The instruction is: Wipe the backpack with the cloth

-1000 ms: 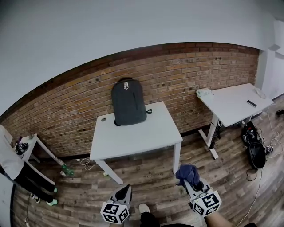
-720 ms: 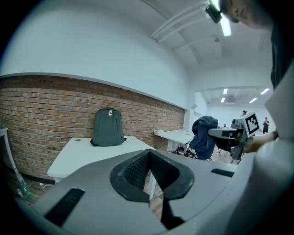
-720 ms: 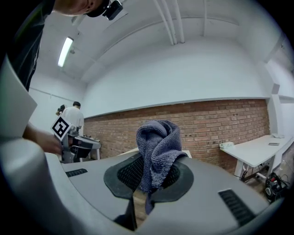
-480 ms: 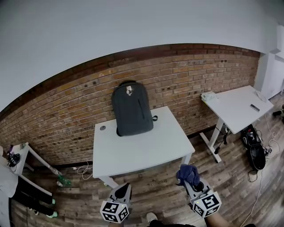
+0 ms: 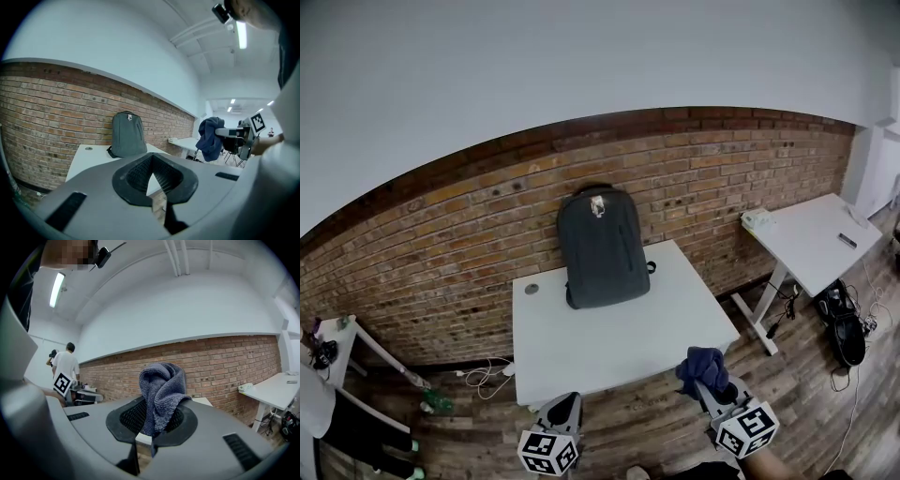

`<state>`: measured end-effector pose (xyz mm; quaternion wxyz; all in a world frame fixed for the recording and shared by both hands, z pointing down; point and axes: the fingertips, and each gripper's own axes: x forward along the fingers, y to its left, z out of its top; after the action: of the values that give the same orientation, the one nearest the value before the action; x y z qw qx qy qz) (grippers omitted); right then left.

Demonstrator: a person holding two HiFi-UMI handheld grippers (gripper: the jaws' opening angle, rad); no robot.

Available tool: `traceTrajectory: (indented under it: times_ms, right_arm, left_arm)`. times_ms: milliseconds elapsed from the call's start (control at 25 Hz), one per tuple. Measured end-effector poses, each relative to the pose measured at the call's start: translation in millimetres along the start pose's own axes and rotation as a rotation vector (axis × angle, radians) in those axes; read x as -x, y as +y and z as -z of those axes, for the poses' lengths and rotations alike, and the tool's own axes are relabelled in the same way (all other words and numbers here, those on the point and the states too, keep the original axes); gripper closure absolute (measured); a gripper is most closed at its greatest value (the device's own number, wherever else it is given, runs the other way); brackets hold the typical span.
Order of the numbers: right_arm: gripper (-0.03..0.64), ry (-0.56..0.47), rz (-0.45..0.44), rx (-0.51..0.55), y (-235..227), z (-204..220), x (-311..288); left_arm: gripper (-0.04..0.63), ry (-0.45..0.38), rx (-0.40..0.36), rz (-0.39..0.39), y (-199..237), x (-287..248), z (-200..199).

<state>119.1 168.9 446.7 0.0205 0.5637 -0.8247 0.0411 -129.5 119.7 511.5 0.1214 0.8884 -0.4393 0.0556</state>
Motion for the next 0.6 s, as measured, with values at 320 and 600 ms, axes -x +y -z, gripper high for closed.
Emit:
traceTrajectory:
  times_ms: [320, 600]
  right_arm:
    - [0.578, 0.012, -0.009, 0.026, 13, 0, -39]
    - [0.577, 0.000, -0.051, 0.045, 20, -2, -84]
  left_arm:
    - [0.604, -0.004, 0.042, -0.022, 42, -2, 10]
    - [0.604, -0.016, 0.049, -0.068, 80, -3, 0]
